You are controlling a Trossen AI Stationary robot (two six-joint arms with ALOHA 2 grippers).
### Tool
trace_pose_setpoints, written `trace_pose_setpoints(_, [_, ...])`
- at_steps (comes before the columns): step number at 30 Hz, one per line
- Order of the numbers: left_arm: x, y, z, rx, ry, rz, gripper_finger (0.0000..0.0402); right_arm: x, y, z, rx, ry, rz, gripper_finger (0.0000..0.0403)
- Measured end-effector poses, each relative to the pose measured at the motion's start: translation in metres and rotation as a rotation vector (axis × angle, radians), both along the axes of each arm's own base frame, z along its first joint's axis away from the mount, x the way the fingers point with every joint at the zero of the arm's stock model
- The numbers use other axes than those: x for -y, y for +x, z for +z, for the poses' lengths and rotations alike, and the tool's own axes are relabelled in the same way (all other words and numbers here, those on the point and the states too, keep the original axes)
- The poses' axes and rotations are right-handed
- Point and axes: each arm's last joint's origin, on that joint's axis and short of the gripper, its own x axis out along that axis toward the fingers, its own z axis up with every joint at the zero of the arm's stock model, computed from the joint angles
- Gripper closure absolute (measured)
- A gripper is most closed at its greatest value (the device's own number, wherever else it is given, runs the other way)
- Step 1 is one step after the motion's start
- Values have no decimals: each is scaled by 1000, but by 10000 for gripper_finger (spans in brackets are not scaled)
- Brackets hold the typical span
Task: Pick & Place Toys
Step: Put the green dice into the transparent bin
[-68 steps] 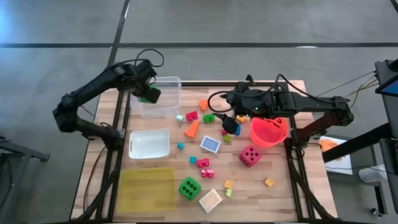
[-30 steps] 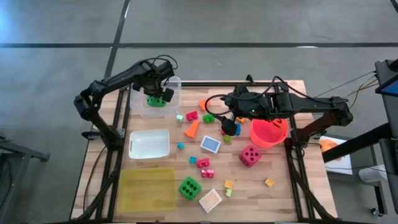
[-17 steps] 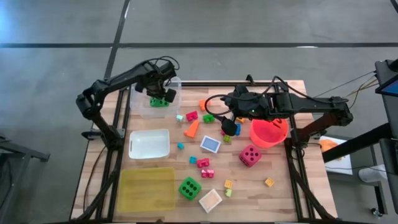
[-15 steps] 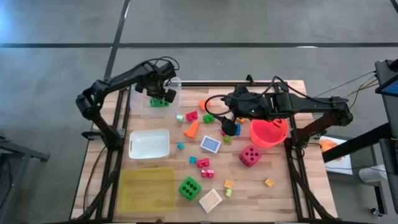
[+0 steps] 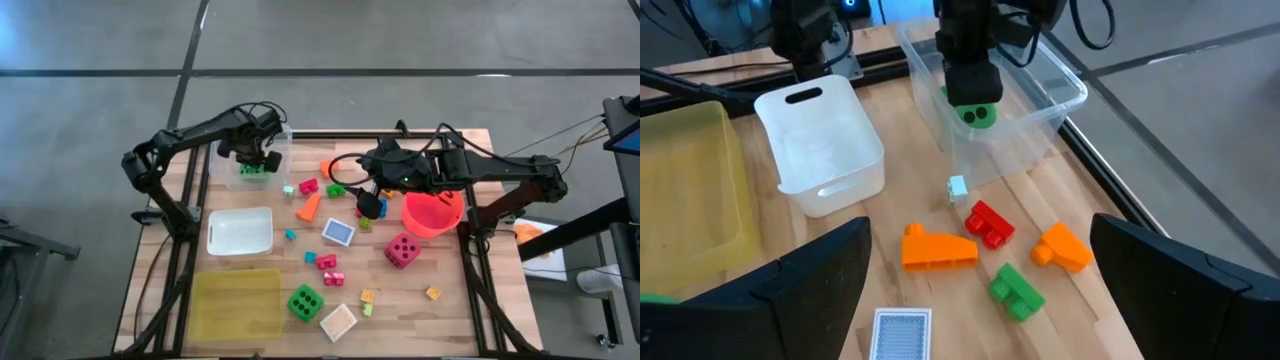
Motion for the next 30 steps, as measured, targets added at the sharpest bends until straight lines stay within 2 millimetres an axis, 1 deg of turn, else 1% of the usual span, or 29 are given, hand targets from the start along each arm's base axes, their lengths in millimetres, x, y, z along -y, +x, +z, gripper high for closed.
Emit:
trace_pose_setpoints(5, [0, -2, -5, -7, 3, 37, 384, 0, 0, 0, -1, 0, 0, 32])
trace_pose_setpoints(13, [-3, -4, -16, 48, -3, 81, 391, 0, 0, 0, -3, 3, -1, 32])
trace_pose_setpoints(30, [-6, -2, -18, 86, 15, 115, 393, -2, -1, -1, -7, 2, 5, 32])
